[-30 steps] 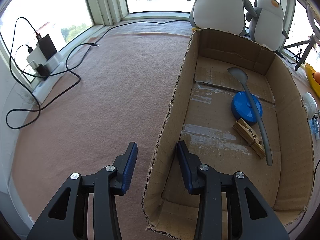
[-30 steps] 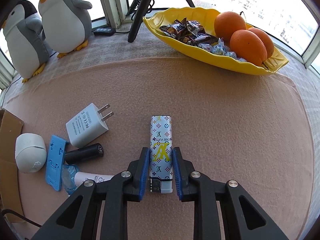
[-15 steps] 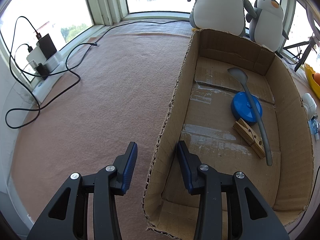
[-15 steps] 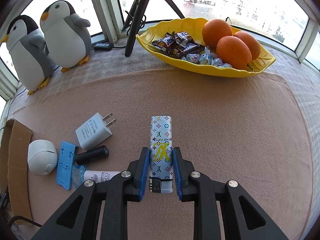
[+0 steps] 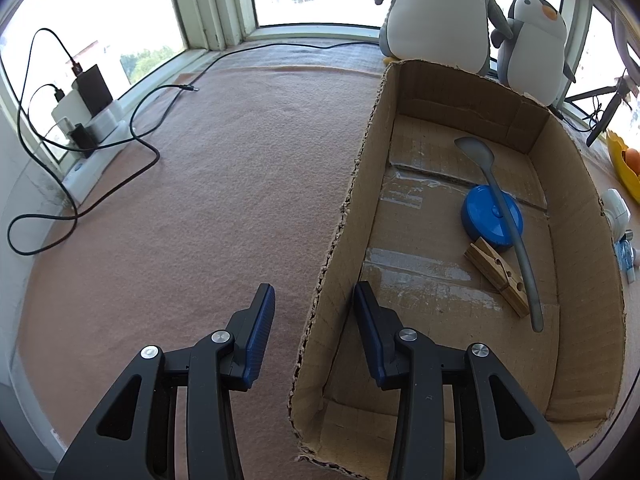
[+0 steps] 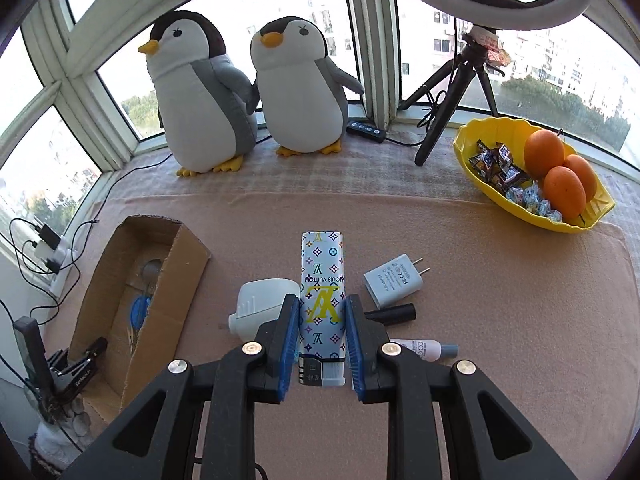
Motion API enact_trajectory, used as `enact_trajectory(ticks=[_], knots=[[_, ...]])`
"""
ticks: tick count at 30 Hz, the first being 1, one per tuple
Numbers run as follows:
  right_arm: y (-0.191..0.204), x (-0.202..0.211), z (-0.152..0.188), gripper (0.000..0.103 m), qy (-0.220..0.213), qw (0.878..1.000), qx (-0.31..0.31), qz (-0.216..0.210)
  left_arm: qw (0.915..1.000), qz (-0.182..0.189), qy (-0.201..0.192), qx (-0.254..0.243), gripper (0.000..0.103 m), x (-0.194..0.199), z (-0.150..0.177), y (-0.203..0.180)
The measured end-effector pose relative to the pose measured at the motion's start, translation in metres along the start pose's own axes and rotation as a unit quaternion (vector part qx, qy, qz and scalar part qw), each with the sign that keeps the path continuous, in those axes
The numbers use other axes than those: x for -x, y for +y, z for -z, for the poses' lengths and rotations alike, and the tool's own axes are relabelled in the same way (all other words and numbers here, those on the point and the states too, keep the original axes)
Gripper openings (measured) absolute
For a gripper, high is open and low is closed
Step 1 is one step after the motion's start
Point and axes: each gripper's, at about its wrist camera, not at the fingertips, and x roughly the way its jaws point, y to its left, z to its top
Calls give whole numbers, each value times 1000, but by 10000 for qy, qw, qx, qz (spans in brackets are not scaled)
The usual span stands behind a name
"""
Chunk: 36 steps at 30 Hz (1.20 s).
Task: Organize rigid objects
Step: 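Carry the patterned lighter with the right gripper over the box, then open the right gripper to release the lighter into the box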
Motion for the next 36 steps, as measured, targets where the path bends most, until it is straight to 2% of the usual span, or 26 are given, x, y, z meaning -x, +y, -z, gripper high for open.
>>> enact_trajectory(ticks=[12, 23, 30, 36], knots=[[97, 3, 10, 21, 120, 9943, 792, -703, 10000, 46, -23, 50, 39, 0, 1, 1], [175, -22, 44, 21, 513, 9828, 1262, -1251, 10000, 57, -33, 69, 39, 0, 2, 1], [205, -41, 58, 21, 717, 9779, 1396, -1385, 9999, 68, -44, 84, 39, 0, 3, 1], [213, -50, 64, 21, 825, 9765, 1449, -1363, 9999, 65, -45, 86, 39, 0, 3, 1]])
